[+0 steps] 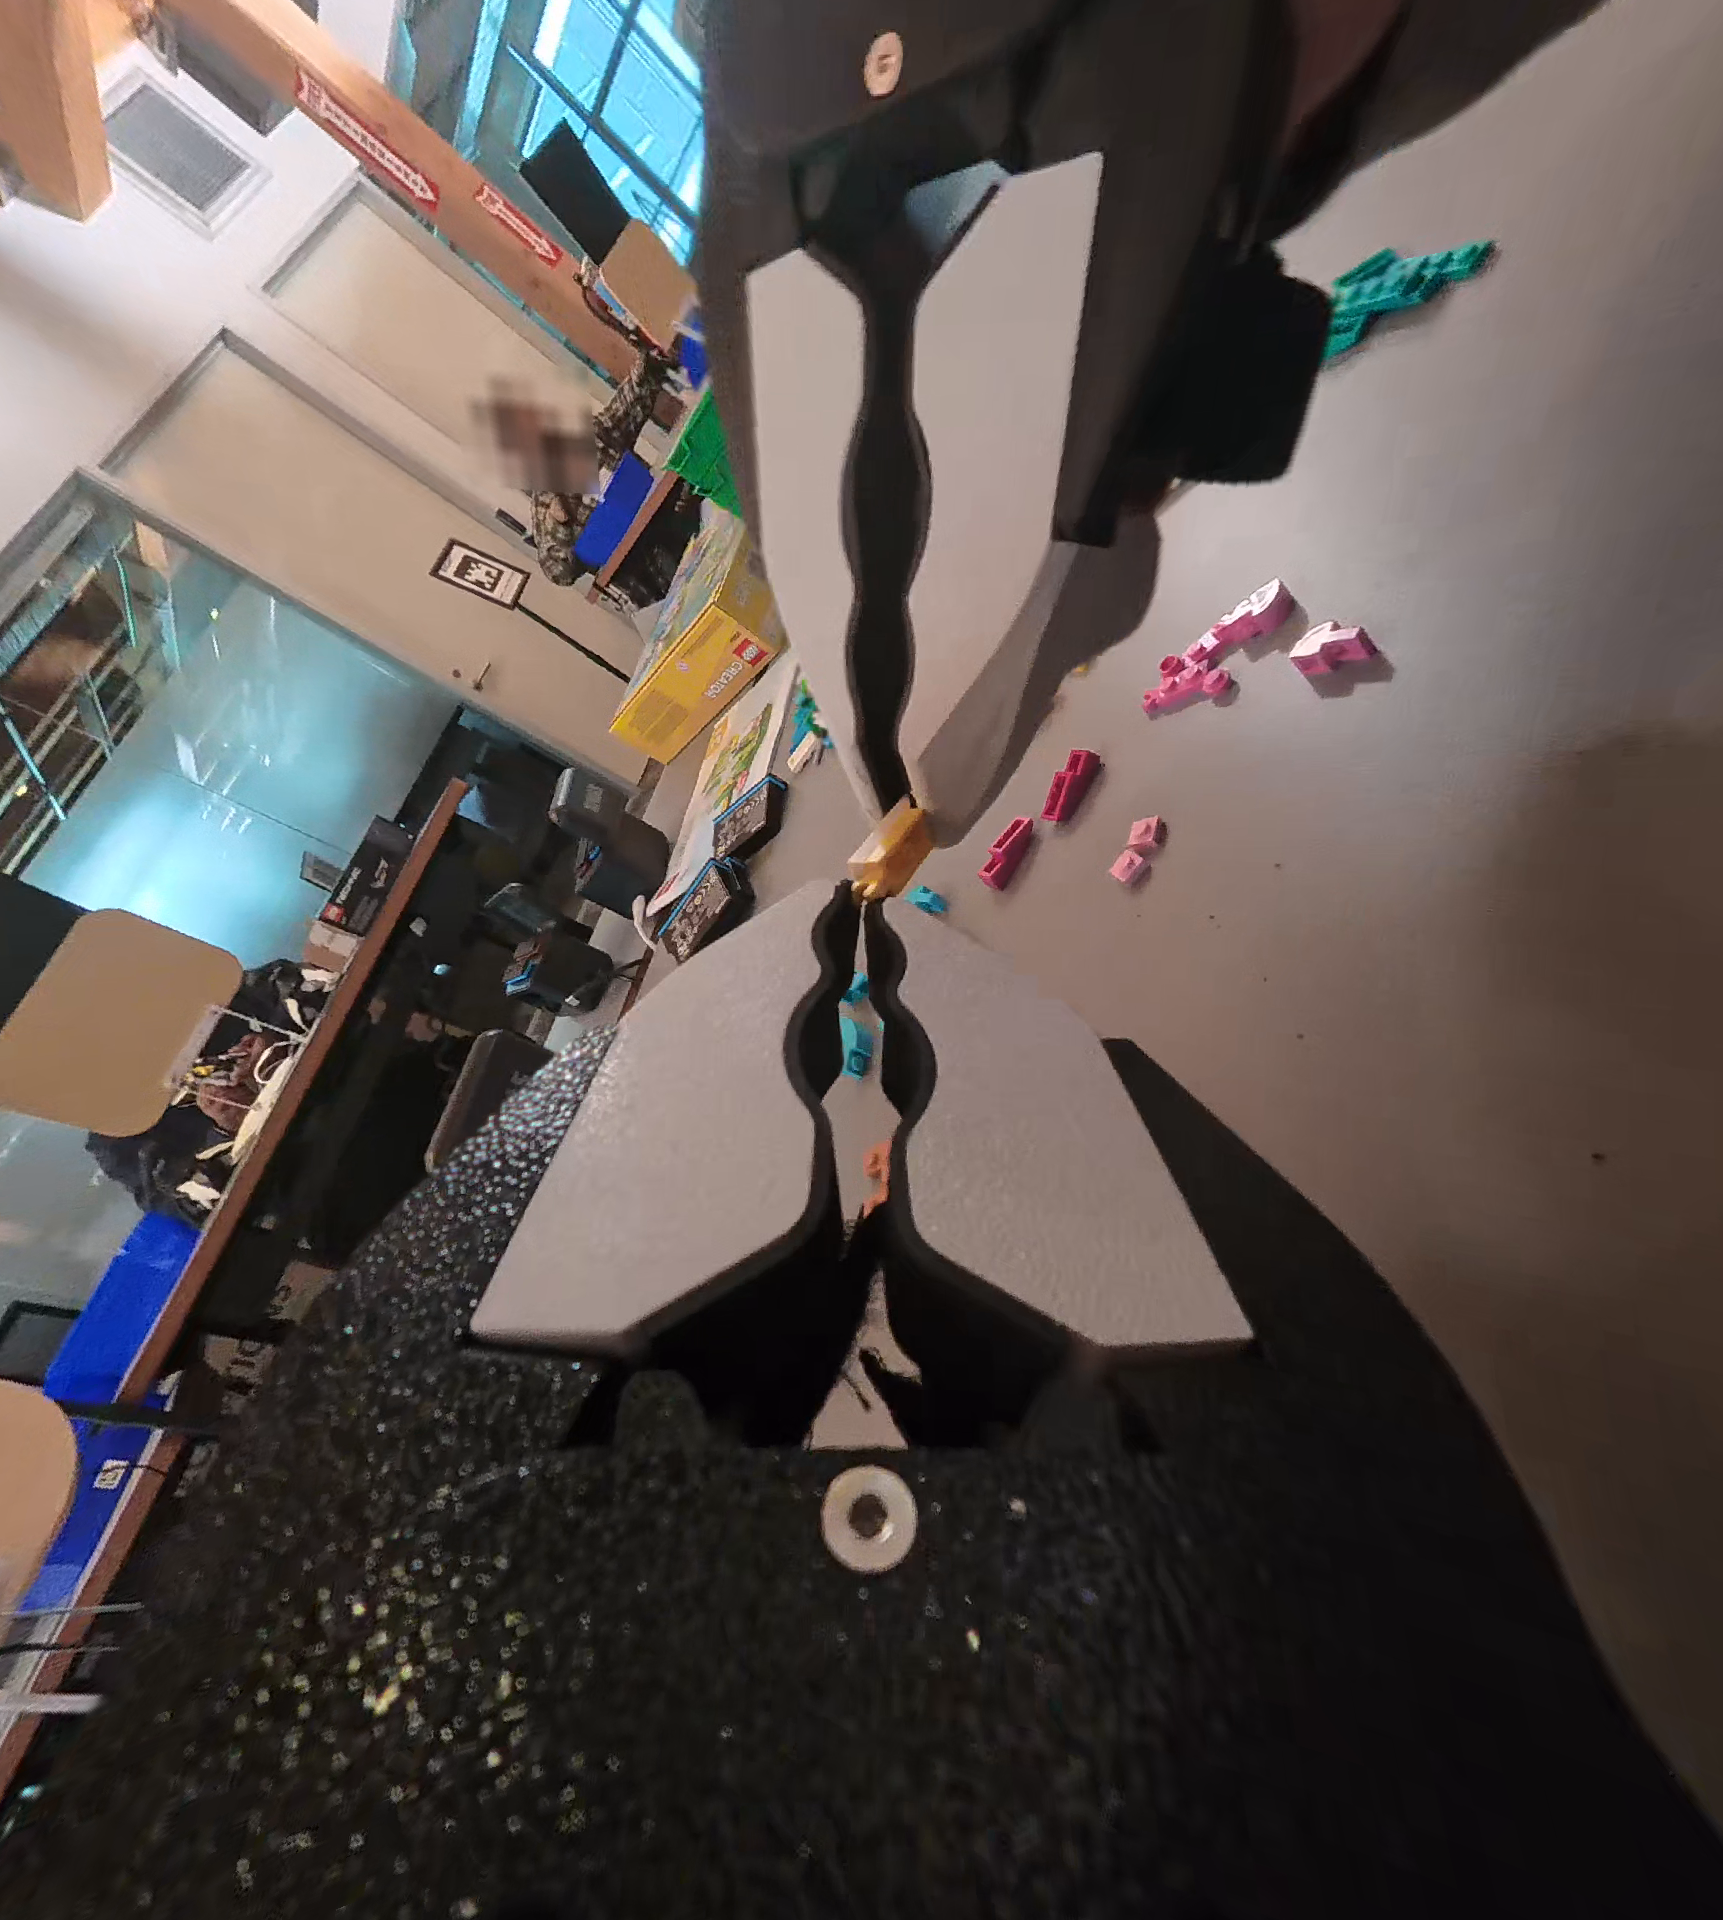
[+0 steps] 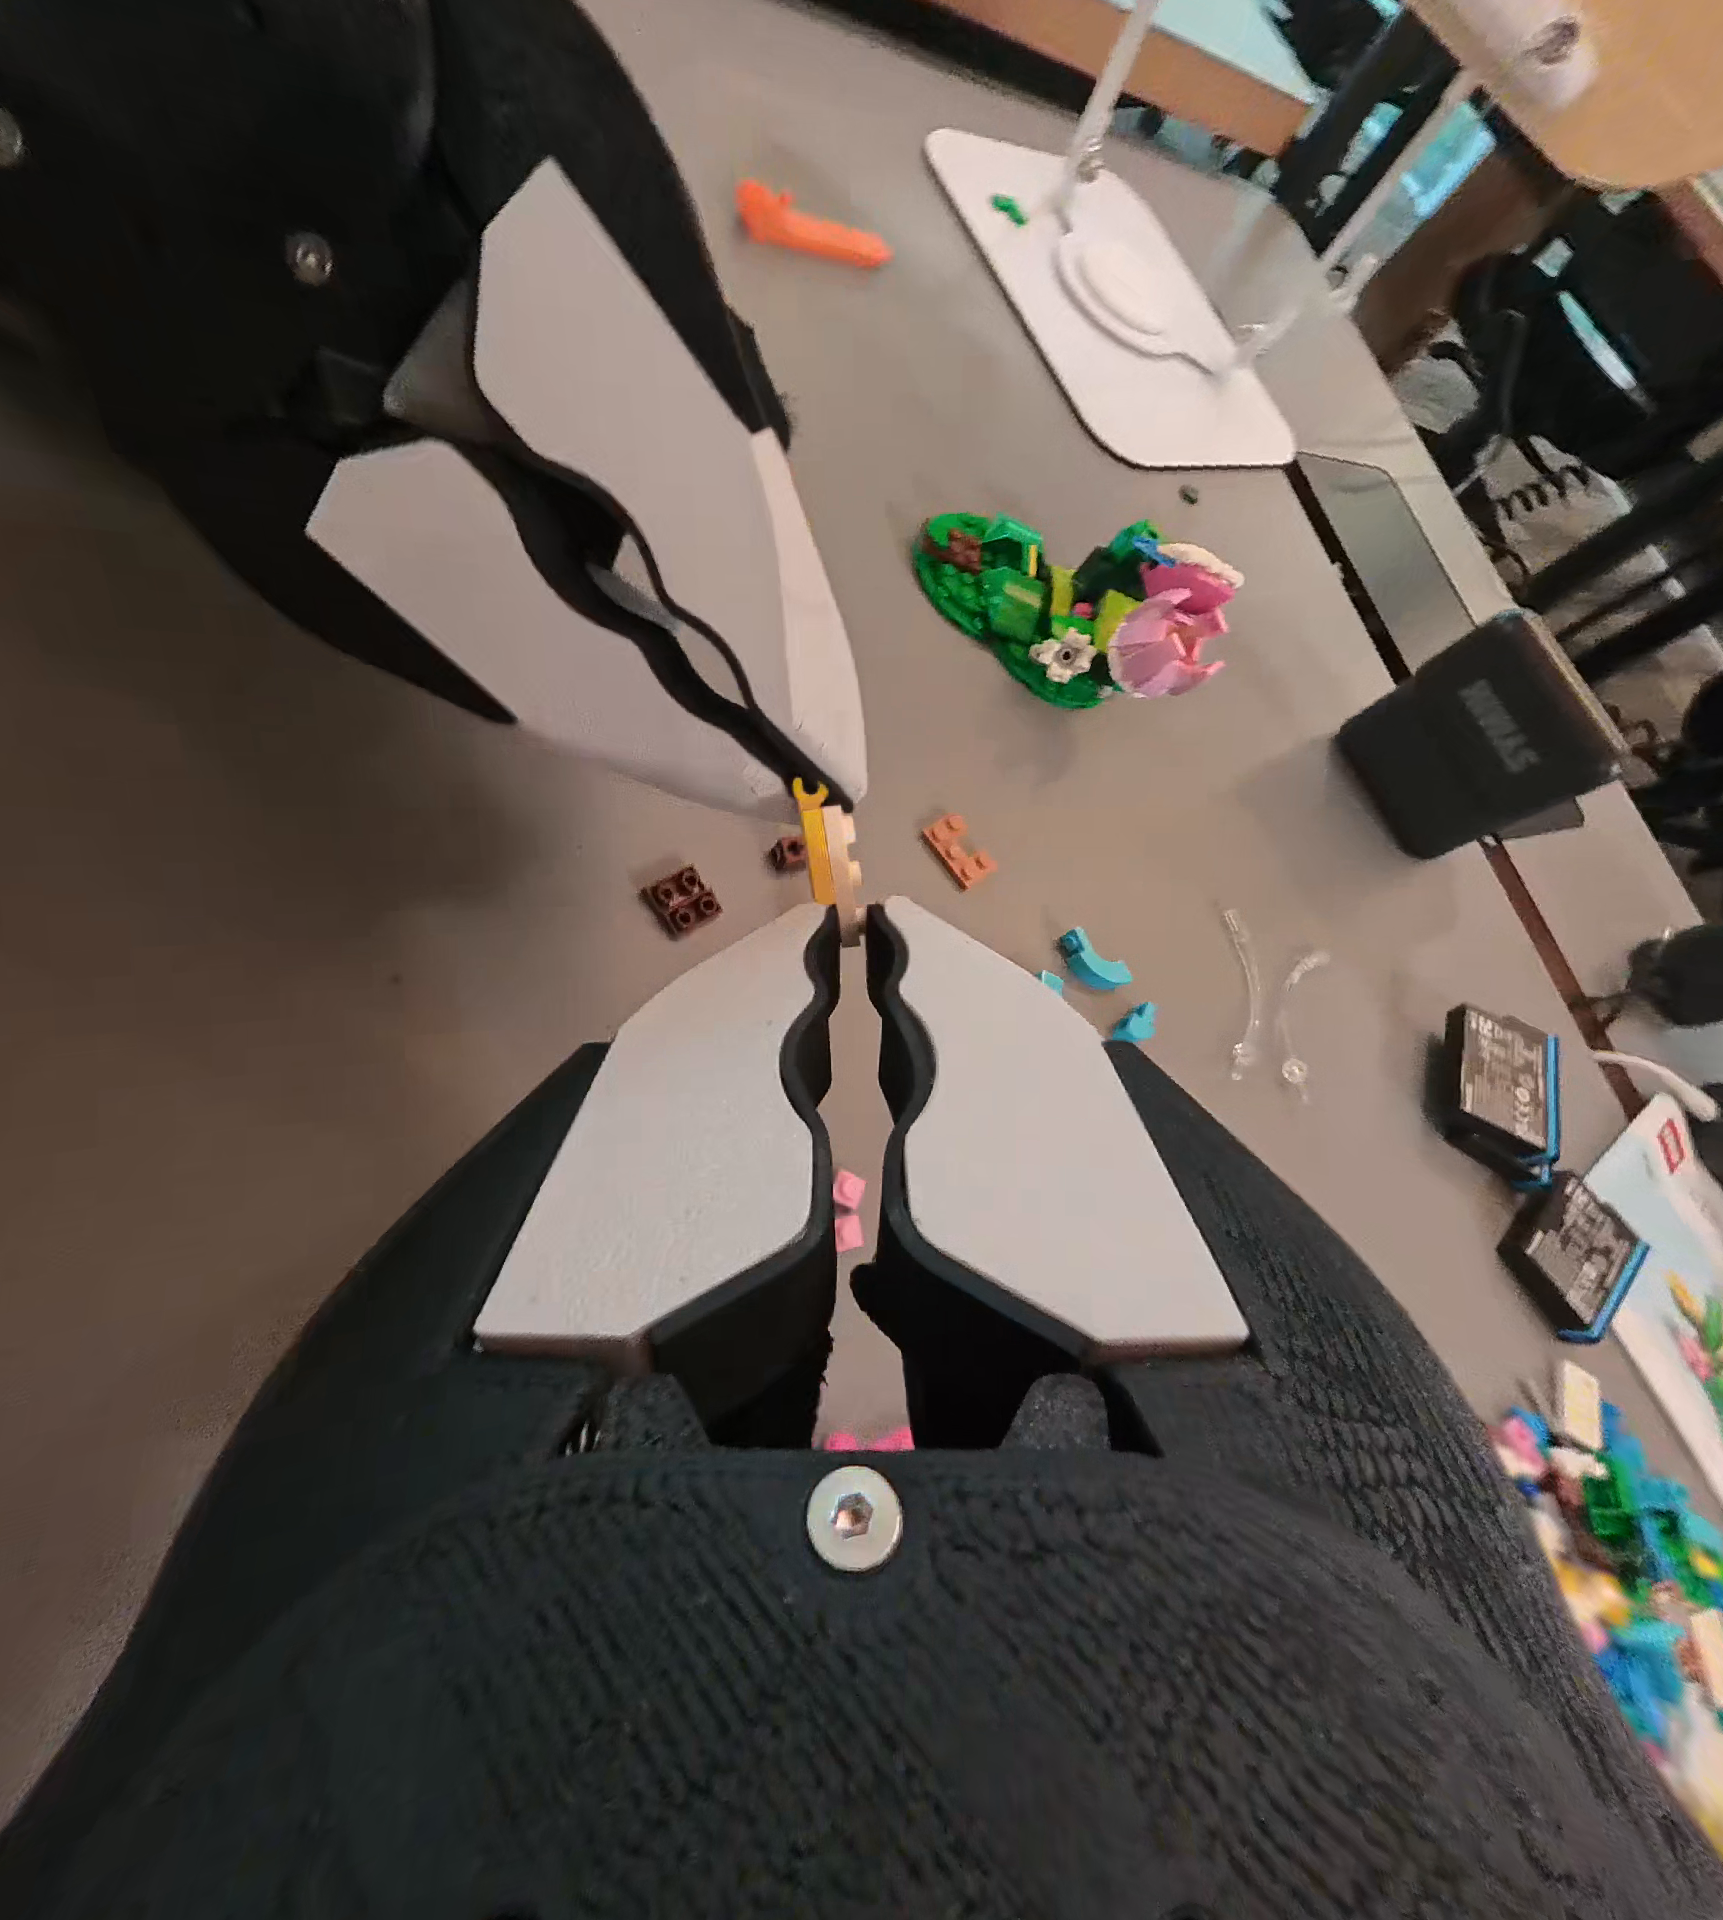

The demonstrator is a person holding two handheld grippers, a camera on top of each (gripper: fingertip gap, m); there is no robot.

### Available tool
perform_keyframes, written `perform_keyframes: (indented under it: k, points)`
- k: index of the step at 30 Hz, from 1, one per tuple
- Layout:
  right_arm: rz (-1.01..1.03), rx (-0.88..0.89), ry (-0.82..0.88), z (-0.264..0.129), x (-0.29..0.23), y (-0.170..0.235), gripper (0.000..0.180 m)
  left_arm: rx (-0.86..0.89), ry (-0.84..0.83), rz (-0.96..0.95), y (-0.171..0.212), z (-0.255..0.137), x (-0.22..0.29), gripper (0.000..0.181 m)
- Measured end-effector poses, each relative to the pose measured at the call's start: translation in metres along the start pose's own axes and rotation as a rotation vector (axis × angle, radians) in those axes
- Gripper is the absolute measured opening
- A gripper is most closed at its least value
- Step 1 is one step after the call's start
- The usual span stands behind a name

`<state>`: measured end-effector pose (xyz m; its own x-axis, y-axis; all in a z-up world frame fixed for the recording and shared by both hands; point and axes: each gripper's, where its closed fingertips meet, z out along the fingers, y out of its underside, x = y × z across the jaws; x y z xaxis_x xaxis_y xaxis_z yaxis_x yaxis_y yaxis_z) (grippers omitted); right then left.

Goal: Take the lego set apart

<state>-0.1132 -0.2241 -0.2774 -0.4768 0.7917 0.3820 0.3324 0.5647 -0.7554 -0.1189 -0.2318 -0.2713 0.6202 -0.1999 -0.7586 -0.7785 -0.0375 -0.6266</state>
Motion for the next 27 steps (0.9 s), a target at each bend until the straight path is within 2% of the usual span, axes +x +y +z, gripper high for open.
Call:
perform_keyframes:
  k: [9,13,15,17,21,22,24,27]
  points:
    - [0.280,0.141,0.115,0.002,0.004,-0.003,0.003,-0.007,-0.067,0.027,0.001,-0.001,-0.007,0.001]
    - [0.356,0.174,0.247,-0.003,0.026,0.008,0.003,0.042,-0.004,-0.020,-0.005,-0.005,-0.001,0.000]
    - [0.423,0.223,0.227,-0.009,0.033,0.009,0.003,0.042,0.027,-0.030,-0.007,-0.003,0.007,0.000]
    - [0.328,0.195,0.245,-0.007,0.030,0.010,0.003,-0.010,0.082,-0.095,0.003,0.003,0.014,0.000]
    - [0.003,0.119,0.293,0.003,0.020,0.011,0.002,0.019,0.088,-0.463,0.008,0.006,-0.002,0.002]
    - [-0.081,0.105,0.287,0.006,0.015,0.011,0.002,0.008,0.088,-0.506,0.010,0.006,-0.005,0.016]
    - [-0.184,0.081,0.244,0.013,0.003,0.011,0.002,-0.020,0.110,-0.453,0.013,0.006,-0.001,0.031]
    - [-0.232,0.064,0.230,0.016,0.000,0.010,0.003,-0.072,0.125,-0.265,0.017,0.007,0.012,0.025]
